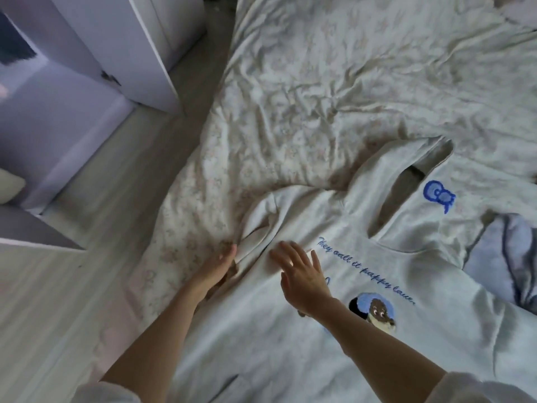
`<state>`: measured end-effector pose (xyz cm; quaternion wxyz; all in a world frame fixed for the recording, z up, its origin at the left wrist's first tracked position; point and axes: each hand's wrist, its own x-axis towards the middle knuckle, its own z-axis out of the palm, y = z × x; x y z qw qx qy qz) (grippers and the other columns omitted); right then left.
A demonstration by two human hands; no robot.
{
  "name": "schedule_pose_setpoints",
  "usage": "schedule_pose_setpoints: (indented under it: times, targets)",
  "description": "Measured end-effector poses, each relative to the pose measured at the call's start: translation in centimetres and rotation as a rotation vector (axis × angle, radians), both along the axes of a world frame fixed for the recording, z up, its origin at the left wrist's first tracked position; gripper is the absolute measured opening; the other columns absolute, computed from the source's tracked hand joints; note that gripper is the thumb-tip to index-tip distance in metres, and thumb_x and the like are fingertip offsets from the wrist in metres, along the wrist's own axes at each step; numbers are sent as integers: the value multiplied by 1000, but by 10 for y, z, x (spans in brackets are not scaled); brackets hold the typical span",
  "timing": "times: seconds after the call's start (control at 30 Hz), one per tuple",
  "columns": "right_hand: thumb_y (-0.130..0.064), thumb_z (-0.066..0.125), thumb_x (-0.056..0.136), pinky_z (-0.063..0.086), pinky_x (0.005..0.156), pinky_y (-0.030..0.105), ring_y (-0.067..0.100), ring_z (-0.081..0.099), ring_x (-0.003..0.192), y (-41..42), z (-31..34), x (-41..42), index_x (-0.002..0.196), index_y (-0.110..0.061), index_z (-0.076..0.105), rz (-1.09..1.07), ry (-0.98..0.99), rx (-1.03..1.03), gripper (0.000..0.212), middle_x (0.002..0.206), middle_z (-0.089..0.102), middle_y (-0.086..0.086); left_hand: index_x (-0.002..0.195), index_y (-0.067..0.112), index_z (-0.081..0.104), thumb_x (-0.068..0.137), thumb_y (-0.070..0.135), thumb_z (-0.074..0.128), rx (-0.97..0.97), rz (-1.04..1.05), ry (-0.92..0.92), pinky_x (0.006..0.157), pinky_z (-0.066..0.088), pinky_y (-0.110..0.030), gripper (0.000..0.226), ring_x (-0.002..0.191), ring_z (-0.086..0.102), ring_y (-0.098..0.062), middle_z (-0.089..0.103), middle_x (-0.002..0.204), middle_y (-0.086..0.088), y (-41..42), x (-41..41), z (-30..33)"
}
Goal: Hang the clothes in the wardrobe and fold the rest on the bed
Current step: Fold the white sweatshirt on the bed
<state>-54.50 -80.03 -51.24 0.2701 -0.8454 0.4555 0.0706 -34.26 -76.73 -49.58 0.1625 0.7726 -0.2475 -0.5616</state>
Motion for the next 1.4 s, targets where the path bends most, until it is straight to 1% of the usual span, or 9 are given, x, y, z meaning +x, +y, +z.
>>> schedule_pose_setpoints:
  times: [0.1,0.2,0.3,0.53,0.63,0.8,0.97,1.3,1.4]
  targets:
    - [-17,37,96,8,116,46,11,1,145,5,4,4,148,-32,21,22,34,36,57,157,11,-8,98,16,63,99,34,47,-20,-61,34,70,38,-24,24,79,53,-13,60,98,-6,2,-2,3]
    - [-20,38,97,9,115,52,11,-1,144,10,6,7,147,-32,19,28,94,107,56,156,9,-8,92,13,63,96,25,53,-72,124,-19,56,38,-19,16,62,50,-13,60,73,-4,0,1,12]
    - [-24,36,99,10,113,54,14,1,145,8,9,5,149,-34,10,58,202,194,58,158,4,-7,75,9,61,92,17,55,-191,189,-152,64,34,-29,20,72,50,-17,61,78,-22,-9,18,24]
    - [-27,35,100,19,113,51,21,17,144,-8,21,15,150,-33,9,-7,202,327,57,159,8,-4,73,14,47,100,19,40,-396,138,-148,58,34,-29,28,61,43,-15,46,66,-2,-32,38,41]
    - [-26,36,100,26,113,46,19,23,142,-9,22,15,150,-25,17,-24,175,341,53,158,15,-4,83,16,54,98,14,44,-318,131,-77,70,39,-28,18,71,47,-16,51,76,-2,-18,44,34]
    - [-24,37,100,33,107,40,22,36,135,5,22,15,147,-20,26,-102,96,301,48,154,27,-1,95,11,60,88,12,51,-87,123,-78,62,41,-26,10,77,56,-18,63,88,-8,45,24,-4]
    - [-22,35,100,31,108,35,22,35,136,13,21,19,147,-18,27,-142,45,297,47,153,29,3,53,17,36,86,1,48,-107,71,-181,54,20,-29,39,55,30,-12,35,52,1,58,17,-22]
    - [-19,37,99,31,108,30,21,37,134,10,46,31,145,-16,32,-188,-59,313,46,148,36,8,102,-10,56,99,12,40,-508,454,-814,73,33,-43,26,94,55,-48,59,102,-35,8,68,74]
    - [-16,41,98,39,92,23,22,51,121,1,65,46,136,-16,46,-392,-263,308,39,135,52,8,102,-5,58,99,13,42,-707,329,-860,71,33,-43,24,89,56,-46,62,99,-31,-18,70,123]
